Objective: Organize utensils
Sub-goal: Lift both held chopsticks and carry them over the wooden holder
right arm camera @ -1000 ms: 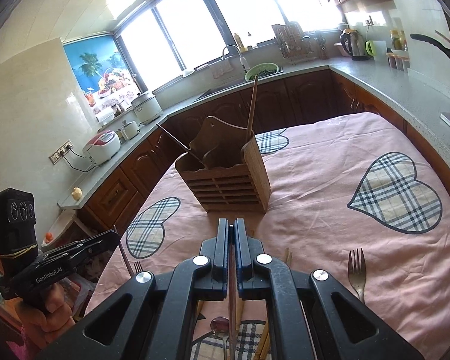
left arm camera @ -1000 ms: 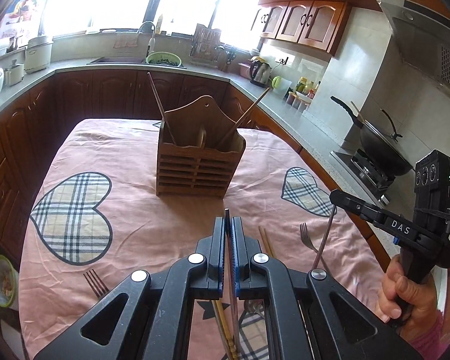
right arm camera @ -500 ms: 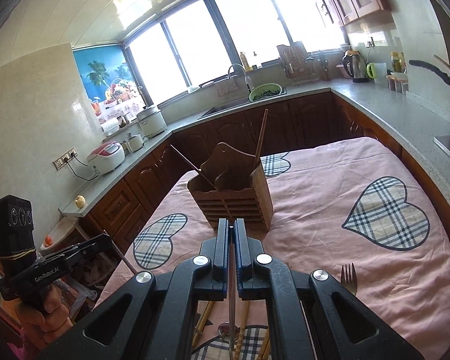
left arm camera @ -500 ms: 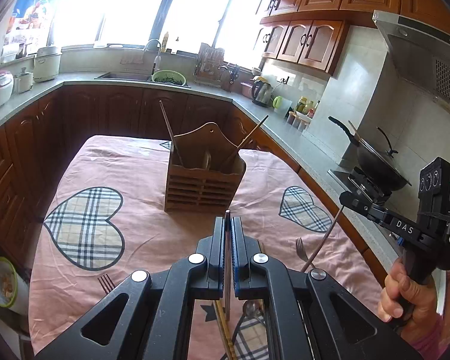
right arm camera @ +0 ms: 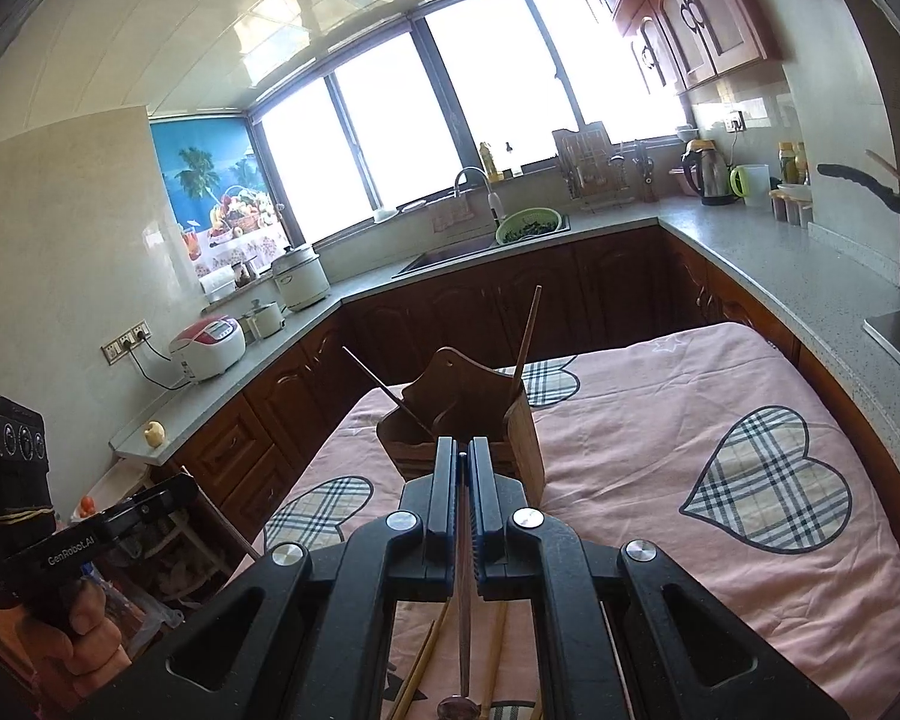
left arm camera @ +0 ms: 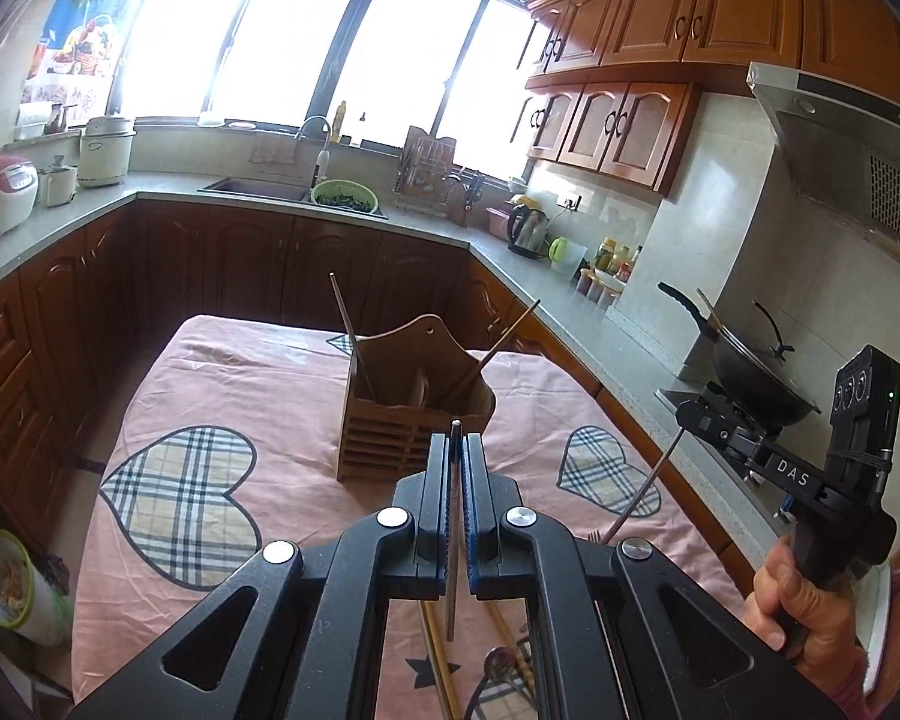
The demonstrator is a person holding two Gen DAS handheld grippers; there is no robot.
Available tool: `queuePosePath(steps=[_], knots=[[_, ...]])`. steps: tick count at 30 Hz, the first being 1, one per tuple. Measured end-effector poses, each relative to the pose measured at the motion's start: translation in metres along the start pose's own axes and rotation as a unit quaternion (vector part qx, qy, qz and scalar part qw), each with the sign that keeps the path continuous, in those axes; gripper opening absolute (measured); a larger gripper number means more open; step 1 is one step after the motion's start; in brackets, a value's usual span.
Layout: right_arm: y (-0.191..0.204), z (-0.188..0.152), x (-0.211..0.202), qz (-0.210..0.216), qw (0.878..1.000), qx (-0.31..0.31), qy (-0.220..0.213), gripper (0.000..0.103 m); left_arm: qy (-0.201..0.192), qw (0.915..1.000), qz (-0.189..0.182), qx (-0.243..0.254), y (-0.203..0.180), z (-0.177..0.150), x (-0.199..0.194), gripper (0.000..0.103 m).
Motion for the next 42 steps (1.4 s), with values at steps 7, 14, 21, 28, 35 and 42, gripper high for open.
queuePosePath(steps=[7,14,21,28,35,42], knots=[[-0.001,0.023,0.006,0.005,1.000,0.008,-0.016,0.003,-0.027,0.9996,0.000,-0.010,0.007,0.024,0.000,0.002],[0.001,0.063,0.006,0.008,0.998,0.014,-0.057,0.003,-0.061,0.9980,0.010,-0.010,0.014,0.056,0.005,0.002],[-0.005,0.105,0.012,0.011,0.994,0.030,-0.101,0.003,-0.094,0.9953,0.020,-0.003,0.020,0.084,0.019,0.002],[-0.024,0.143,0.026,0.002,0.989,0.057,-0.136,0.003,-0.128,0.9907,0.031,-0.033,0.038,0.110,0.044,0.002],[-0.031,0.153,0.056,-0.015,0.989,0.051,-0.136,0.003,-0.127,0.9889,0.042,-0.065,0.058,0.107,0.094,0.002],[-0.038,0.133,0.099,-0.028,0.992,0.046,-0.113,0.003,-0.102,0.9884,0.060,-0.095,0.073,0.092,0.160,0.002]])
Point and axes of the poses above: each gripper's, at about its wrist camera, not at the fingertips, and x roughly the way its jaws point, y to its left, z to its top, the point moved 9 cm from there along x, roughly the way its jaws point, and after that the axes turned 10 degrees about y, right-handed, at the moved point
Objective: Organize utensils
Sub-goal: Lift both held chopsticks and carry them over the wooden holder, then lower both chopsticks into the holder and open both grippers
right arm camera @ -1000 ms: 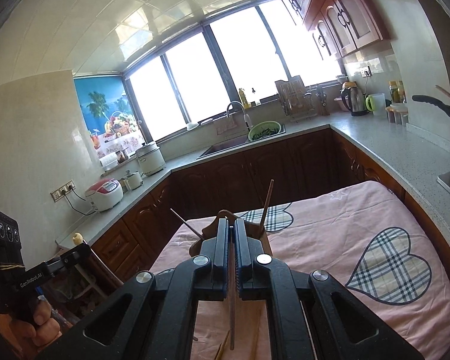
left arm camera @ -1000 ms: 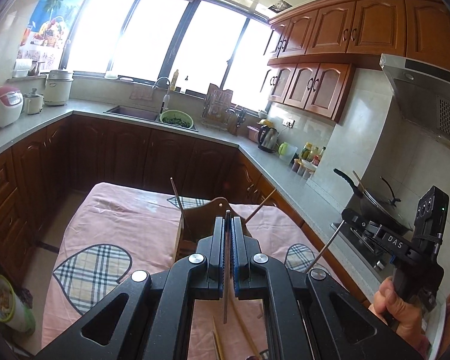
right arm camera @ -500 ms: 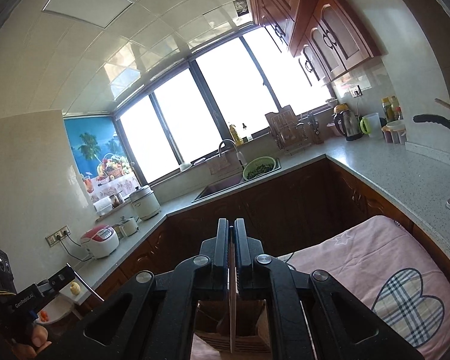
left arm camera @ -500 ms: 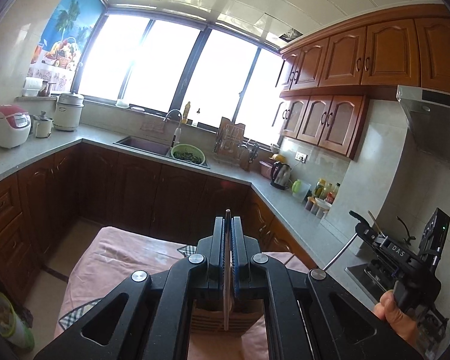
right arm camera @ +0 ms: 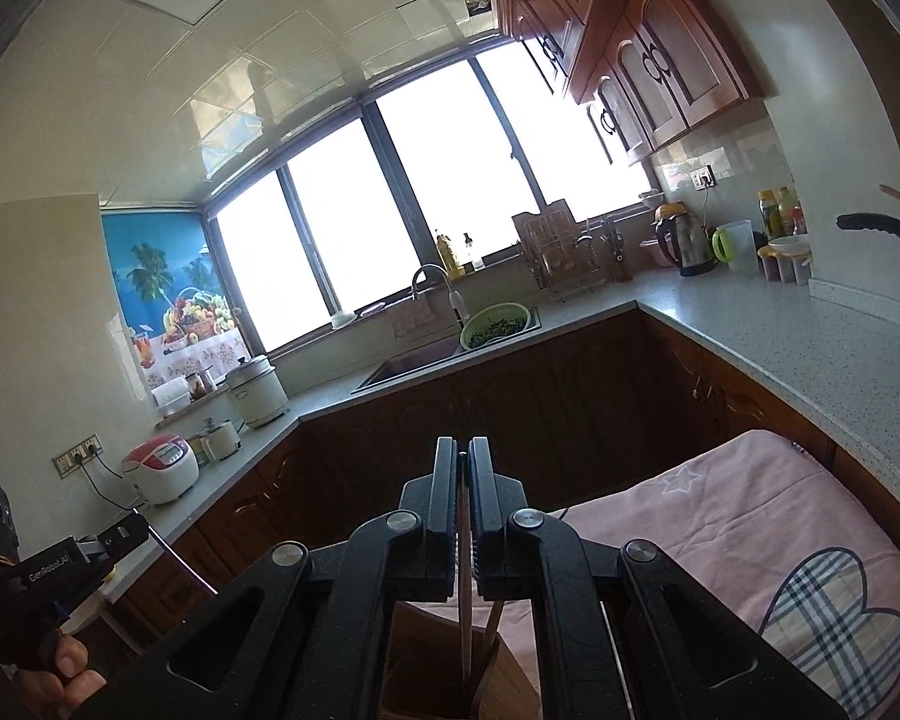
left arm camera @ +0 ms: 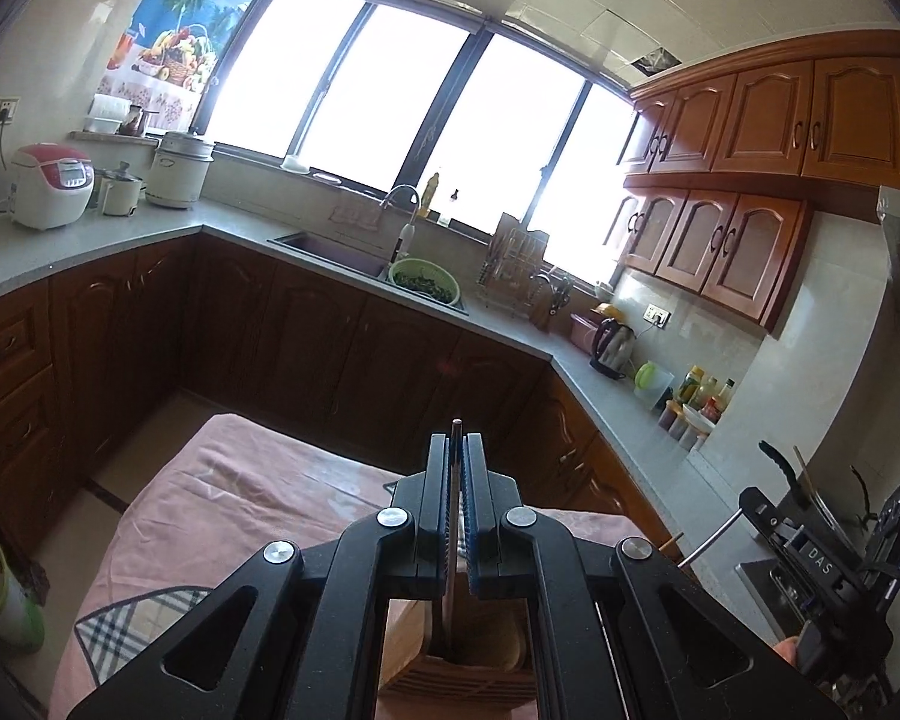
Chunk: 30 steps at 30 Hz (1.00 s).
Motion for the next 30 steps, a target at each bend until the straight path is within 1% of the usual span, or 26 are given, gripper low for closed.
queuePosePath(steps=[2,5,10,15,19,25,26,27,28,30], knots=[[-0.002,-0.010,0.011,-0.004,1.000,0.000,0.009,0.003,0.007,1.0000,0.005,-0.001,-0.001,-0.003,0.016,0.002],[-0.005,-0.023,0.023,-0.008,1.000,0.000,0.019,0.004,0.011,0.9998,0.012,0.010,-0.008,-0.011,0.037,0.002],[-0.011,-0.040,0.034,-0.007,0.999,0.013,0.033,0.003,0.026,0.9993,0.017,0.020,-0.013,-0.016,0.061,0.002],[-0.010,-0.052,0.044,-0.011,0.999,0.009,0.049,0.004,0.041,0.9987,0.023,0.020,-0.009,-0.019,0.077,0.002],[-0.013,-0.056,0.047,-0.017,0.998,0.009,0.056,0.004,0.036,0.9986,0.028,0.025,0.003,-0.017,0.061,0.002],[-0.012,-0.056,0.046,-0.014,0.998,0.011,0.065,0.005,0.043,0.9985,0.022,0.027,0.004,-0.017,0.058,0.003],[-0.012,-0.056,0.046,-0.015,0.998,0.012,0.067,0.005,0.045,0.9984,0.021,0.028,0.005,-0.018,0.057,0.003],[-0.012,-0.055,0.046,-0.013,0.997,0.013,0.069,0.010,0.046,0.9982,0.023,0.029,0.005,-0.017,0.057,0.003],[-0.012,-0.055,0.046,-0.012,0.997,0.015,0.069,0.009,0.047,0.9981,0.024,0.032,0.005,-0.017,0.057,0.004],[-0.013,-0.054,0.044,-0.008,0.997,0.020,0.071,0.011,0.046,0.9981,0.023,0.035,0.004,-0.016,0.053,0.011]])
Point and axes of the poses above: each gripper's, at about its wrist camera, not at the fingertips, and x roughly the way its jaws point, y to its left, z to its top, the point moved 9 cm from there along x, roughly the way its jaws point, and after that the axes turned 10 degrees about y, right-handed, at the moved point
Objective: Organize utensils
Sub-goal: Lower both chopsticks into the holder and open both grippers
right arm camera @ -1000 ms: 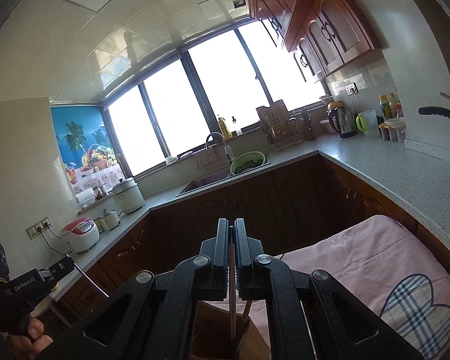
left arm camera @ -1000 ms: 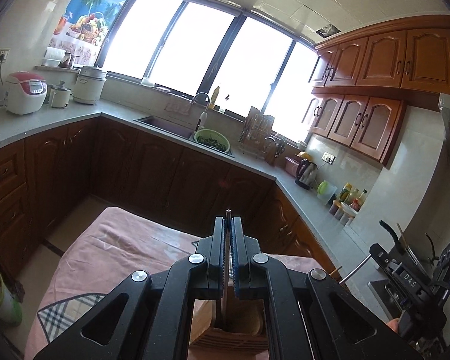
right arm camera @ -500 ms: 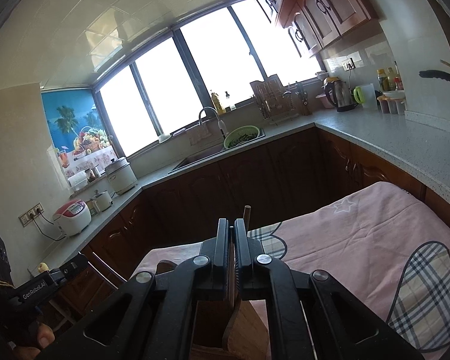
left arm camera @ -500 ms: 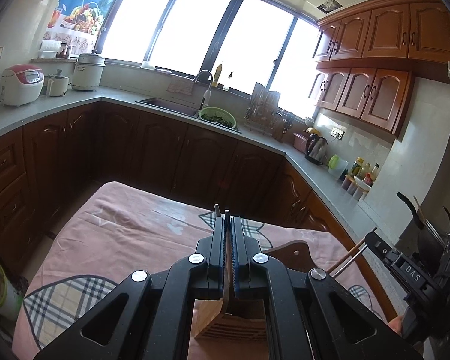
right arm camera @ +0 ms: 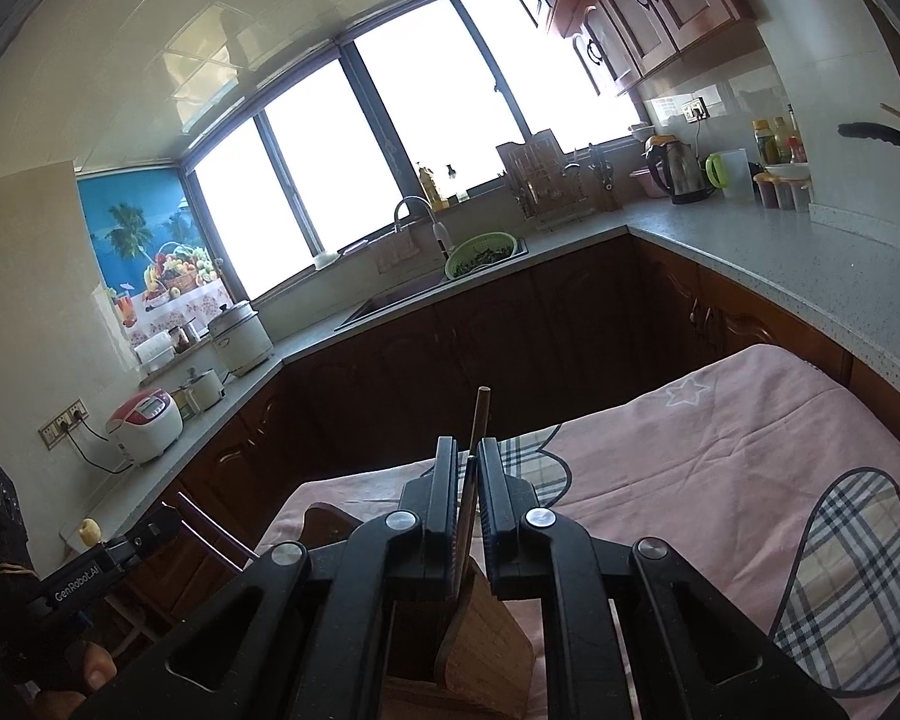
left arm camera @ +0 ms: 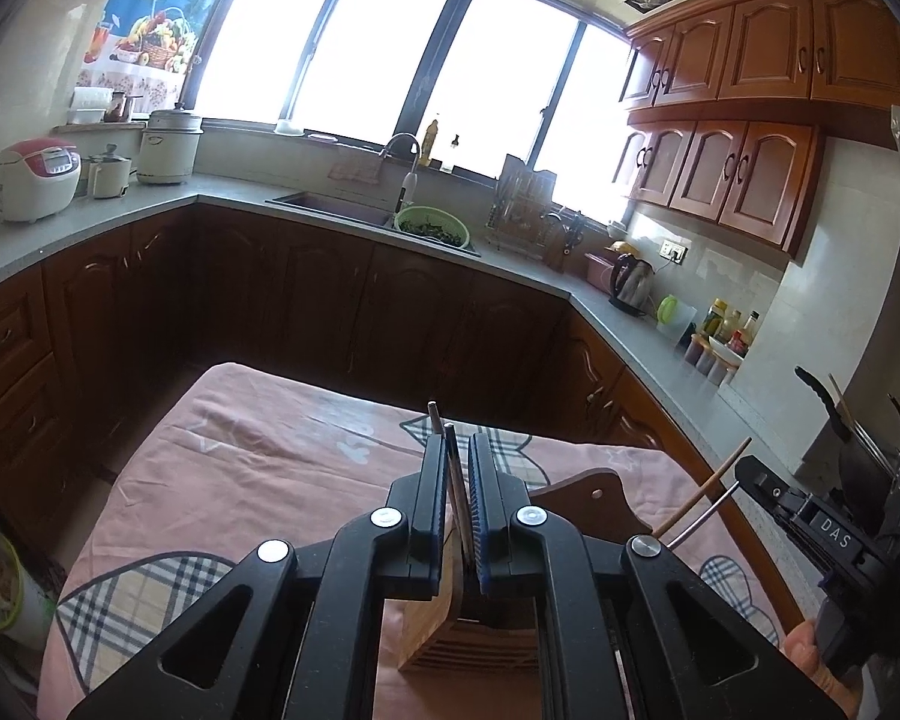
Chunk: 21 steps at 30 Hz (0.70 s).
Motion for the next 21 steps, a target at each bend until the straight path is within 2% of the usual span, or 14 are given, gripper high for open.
queuePosePath(steps=[2,4,6,8,9,10,11,12,15,21], knots=[[-0.002,0.000,-0.003,0.002,1.000,0.004,-0.001,0.022,-0.005,1.0000,0.005,-0.001,0.000,0.000,-0.004,0.024],[-0.003,0.001,-0.007,0.007,1.000,0.006,-0.006,0.054,-0.006,1.0000,0.007,0.000,0.001,-0.001,-0.008,0.026],[-0.002,0.000,-0.012,0.009,1.000,0.007,-0.010,0.057,-0.003,1.0000,0.008,-0.001,0.001,-0.003,-0.009,0.031],[-0.001,-0.001,-0.015,0.014,1.000,0.009,-0.007,0.062,-0.002,0.9999,0.011,-0.004,0.002,-0.007,-0.013,0.052],[-0.001,-0.003,-0.016,0.018,1.000,0.012,-0.006,0.073,-0.003,0.9999,0.013,-0.005,0.003,-0.009,-0.016,0.058],[-0.002,-0.004,-0.018,0.020,1.000,0.013,-0.007,0.084,-0.005,0.9998,0.017,-0.006,0.004,-0.010,-0.021,0.070],[-0.002,-0.005,-0.022,0.021,1.000,0.013,-0.009,0.088,-0.006,0.9996,0.025,-0.008,0.006,-0.013,-0.024,0.084],[-0.001,-0.006,-0.025,0.021,1.000,0.012,-0.012,0.093,-0.008,0.9995,0.030,-0.009,0.008,-0.015,-0.029,0.088],[-0.001,-0.010,-0.035,0.022,1.000,0.011,-0.017,0.100,-0.009,0.9994,0.032,-0.007,0.007,-0.020,-0.041,0.089],[-0.001,-0.023,-0.053,0.025,1.000,0.006,-0.010,0.100,-0.008,0.9996,0.028,-0.005,0.005,-0.030,-0.067,0.089]])
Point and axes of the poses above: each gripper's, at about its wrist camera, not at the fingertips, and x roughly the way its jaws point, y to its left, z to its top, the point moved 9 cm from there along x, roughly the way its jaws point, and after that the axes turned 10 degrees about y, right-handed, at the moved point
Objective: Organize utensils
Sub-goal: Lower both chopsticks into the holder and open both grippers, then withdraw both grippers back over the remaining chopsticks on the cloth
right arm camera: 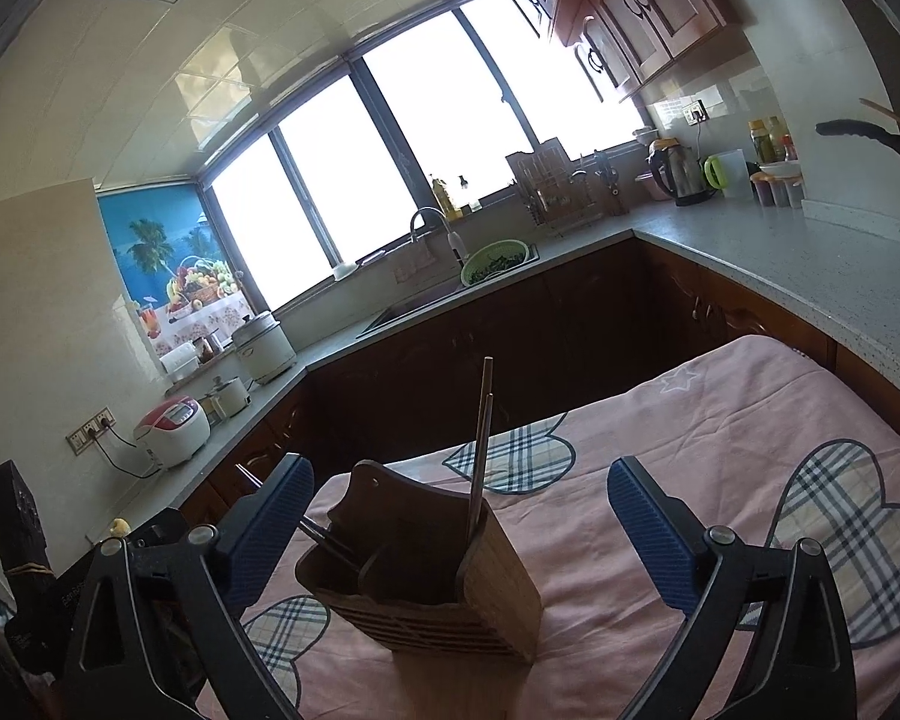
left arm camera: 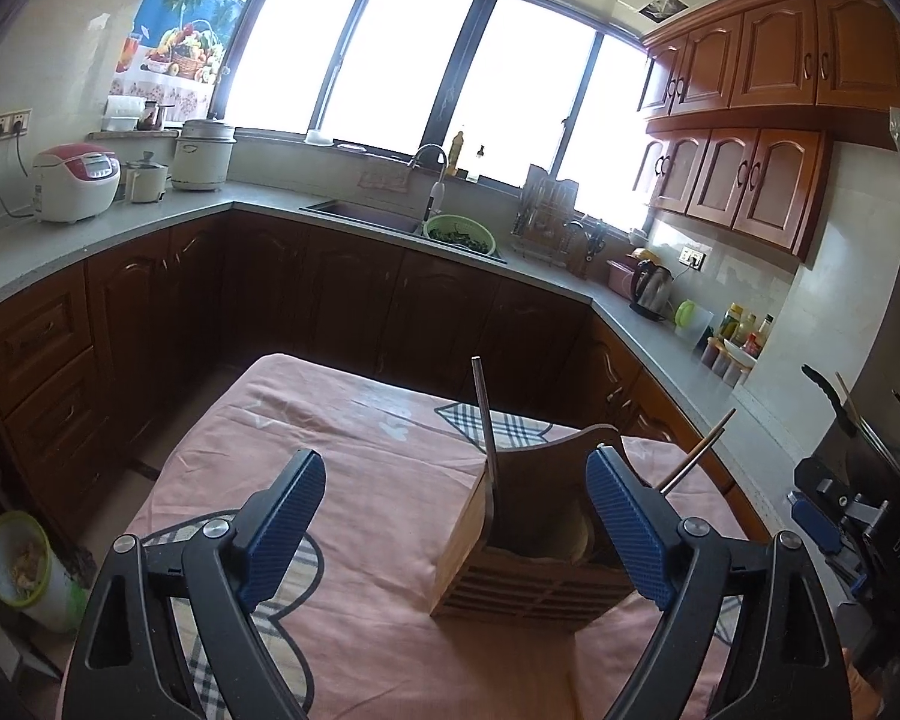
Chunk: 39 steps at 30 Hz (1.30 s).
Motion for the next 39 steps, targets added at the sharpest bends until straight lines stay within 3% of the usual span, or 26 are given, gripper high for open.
queuePosePath(steps=[17,26,39], knots=[[0.021,-0.049,-0.065,0.008,0.999,-0.026,0.024,0.100,0.026,0.9994,-0.019,0.014,-0.003,-0.051,-0.082,0.090],[0.008,-0.089,-0.095,-0.013,0.998,-0.035,0.053,0.100,0.045,0.9987,-0.023,0.005,0.002,-0.077,-0.117,0.090],[-0.015,-0.133,-0.118,-0.034,0.996,-0.016,0.079,0.100,0.101,0.9946,-0.013,0.021,-0.009,-0.117,-0.128,0.090]])
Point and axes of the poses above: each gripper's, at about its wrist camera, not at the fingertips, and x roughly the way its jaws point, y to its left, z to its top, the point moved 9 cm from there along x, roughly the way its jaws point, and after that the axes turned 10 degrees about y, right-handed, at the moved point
